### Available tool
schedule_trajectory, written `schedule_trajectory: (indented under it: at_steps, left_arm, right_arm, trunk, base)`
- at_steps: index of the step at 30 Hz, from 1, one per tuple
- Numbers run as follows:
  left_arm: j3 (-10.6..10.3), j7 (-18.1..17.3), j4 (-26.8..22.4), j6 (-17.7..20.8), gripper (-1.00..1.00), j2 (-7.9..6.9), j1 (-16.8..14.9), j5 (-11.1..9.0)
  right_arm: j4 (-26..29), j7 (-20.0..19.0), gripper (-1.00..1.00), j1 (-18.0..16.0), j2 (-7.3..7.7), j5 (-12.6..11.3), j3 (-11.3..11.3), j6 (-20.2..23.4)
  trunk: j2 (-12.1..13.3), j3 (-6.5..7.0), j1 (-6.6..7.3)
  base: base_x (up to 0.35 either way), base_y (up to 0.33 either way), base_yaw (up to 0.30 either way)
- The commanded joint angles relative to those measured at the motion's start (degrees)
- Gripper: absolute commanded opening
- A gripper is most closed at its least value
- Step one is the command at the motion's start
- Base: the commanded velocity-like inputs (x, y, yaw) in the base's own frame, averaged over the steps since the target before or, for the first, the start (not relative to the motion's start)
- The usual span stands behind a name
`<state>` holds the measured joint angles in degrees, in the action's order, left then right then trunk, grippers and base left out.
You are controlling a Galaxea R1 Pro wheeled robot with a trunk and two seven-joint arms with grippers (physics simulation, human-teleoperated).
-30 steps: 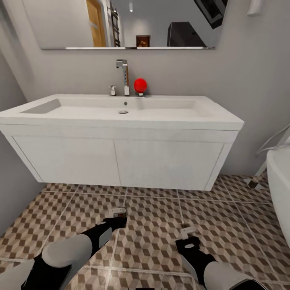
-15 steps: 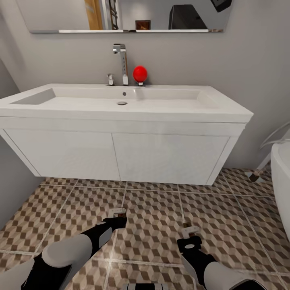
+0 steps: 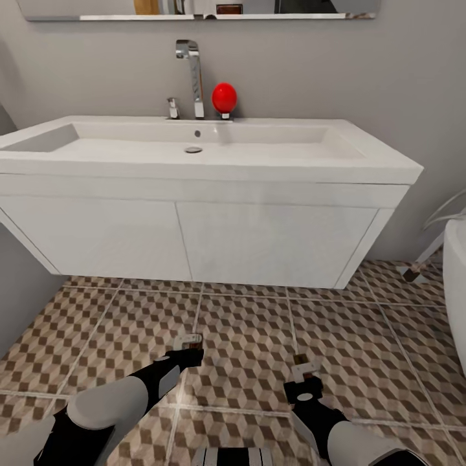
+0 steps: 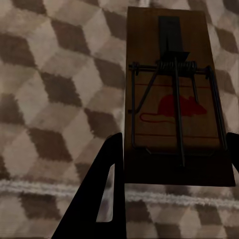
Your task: Take the four mousetraps from the cabinet in the bathroom and place them on the bathroom floor. Make sure all four end up on the same floor surface, and ensure that at least two of them are either under or directly next to the same bathroom sink.
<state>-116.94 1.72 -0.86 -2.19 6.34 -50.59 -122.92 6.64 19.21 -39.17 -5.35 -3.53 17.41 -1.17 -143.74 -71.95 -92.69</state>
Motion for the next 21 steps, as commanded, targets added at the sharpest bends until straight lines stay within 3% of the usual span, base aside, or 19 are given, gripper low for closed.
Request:
schedule_trajectory:
  at_steps: [1, 16, 21]
  left_arm:
    - [-0.5, 0.4, -0.1, -0.2, -1.00, -0.02, 0.0, -0.3]
    - [-0.5, 0.4, -0.1, -0.5, -1.00, -0.10, 0.0, -0.3]
    - [-0.5, 0.4, 0.0, -0.7, -1.00, -0.17, 0.1, -0.4]
  right_arm:
    - [0.0, 0.1, -1.00, 0.0, -0.01, -0.4, 0.4, -0.2]
    - [-0.1, 0.1, -1.00, 0.0, -0.10, -0.4, 0.5, -0.2]
    - [-0.1, 0.1, -1.00, 0.0, -0.10, -0.4, 0.5, -0.2]
  trunk:
    - [0.0, -0.27, -0.01]
    - [-0.2, -3.59, -0.40]
    - [-0.2, -3.59, -0.40]
  base:
    - [0.000, 0.000, 0.000]
    - [0.000, 0.000, 0.000]
    - [0.000, 0.000, 0.000]
